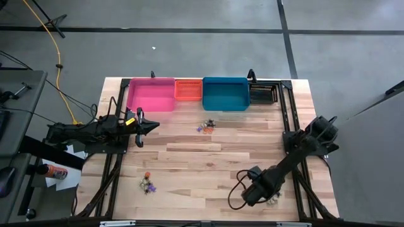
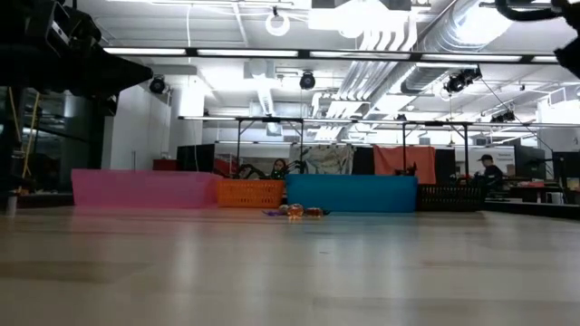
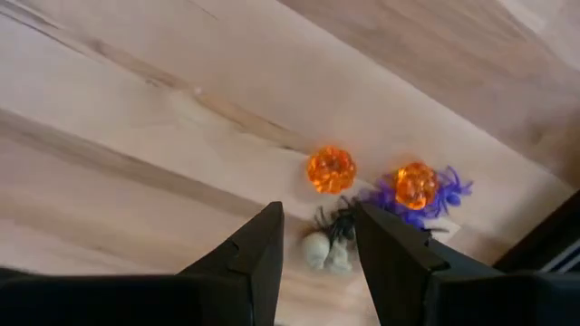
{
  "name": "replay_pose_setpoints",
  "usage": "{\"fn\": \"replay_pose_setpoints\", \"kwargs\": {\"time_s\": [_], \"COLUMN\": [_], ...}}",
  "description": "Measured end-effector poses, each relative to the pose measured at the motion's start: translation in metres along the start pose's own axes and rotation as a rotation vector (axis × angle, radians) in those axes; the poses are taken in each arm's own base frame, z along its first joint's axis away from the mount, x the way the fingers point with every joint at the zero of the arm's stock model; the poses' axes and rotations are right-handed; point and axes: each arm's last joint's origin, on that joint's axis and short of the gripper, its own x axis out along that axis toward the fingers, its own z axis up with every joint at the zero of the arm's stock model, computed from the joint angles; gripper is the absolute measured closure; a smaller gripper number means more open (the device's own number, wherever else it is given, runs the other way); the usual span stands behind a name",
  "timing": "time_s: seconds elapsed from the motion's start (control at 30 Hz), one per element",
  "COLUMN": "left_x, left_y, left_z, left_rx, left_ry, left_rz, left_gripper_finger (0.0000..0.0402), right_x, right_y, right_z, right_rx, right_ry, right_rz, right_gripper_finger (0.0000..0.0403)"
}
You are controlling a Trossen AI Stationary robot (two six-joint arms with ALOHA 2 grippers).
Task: Sort Halloween decoration
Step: Put the orange pumpkin toy into the black bin
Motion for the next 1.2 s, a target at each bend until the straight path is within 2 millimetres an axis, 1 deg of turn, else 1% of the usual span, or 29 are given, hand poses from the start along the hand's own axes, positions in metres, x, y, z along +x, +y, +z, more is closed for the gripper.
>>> {"fn": "replay_pose_setpoints", "kwargs": {"time_s": [0.13,0.3,0.37,0.47,0.53,0.67,0.8,1.03,1.2], "left_x": [0.000,0.000,0.000,0.000,0.000,0.000,0.000,0.000,0.000], "left_y": [0.000,0.000,0.000,0.000,0.000,0.000,0.000,0.000,0.000], "left_z": [0.000,0.000,0.000,0.000,0.000,0.000,0.000,0.000,0.000], "left_rx": [0.000,0.000,0.000,0.000,0.000,0.000,0.001,0.000,0.000], "left_ry": [0.000,0.000,0.000,0.001,0.001,0.000,0.003,0.003,0.003], "left_rz": [0.000,0.000,0.000,0.000,0.000,0.000,0.001,0.001,0.001], "left_gripper_finger": [0.0401,0.0401,0.0401,0.0402,0.0402,0.0401,0.0402,0.0401,0.0402], "right_x": [0.006,0.008,0.014,0.027,0.033,0.027,0.031,0.045,0.048], "right_y": [0.000,-0.001,-0.004,-0.009,-0.011,-0.012,-0.021,-0.022,-0.025], "right_z": [-0.003,-0.007,-0.007,-0.005,-0.003,-0.001,0.003,0.005,0.007], "right_rx": [-0.052,-0.089,-0.096,-0.109,-0.119,-0.125,-0.115,-0.127,-0.111], "right_ry": [-0.007,-0.051,-0.047,-0.007,0.009,0.004,-0.009,0.031,0.026], "right_rz": [-0.024,-0.015,-0.021,-0.029,0.002,0.091,0.051,0.130,0.118], "right_gripper_finger": [0.0249,0.0201,0.0183,0.0168,0.0165,0.0164,0.0164,0.0165,0.0174]}}
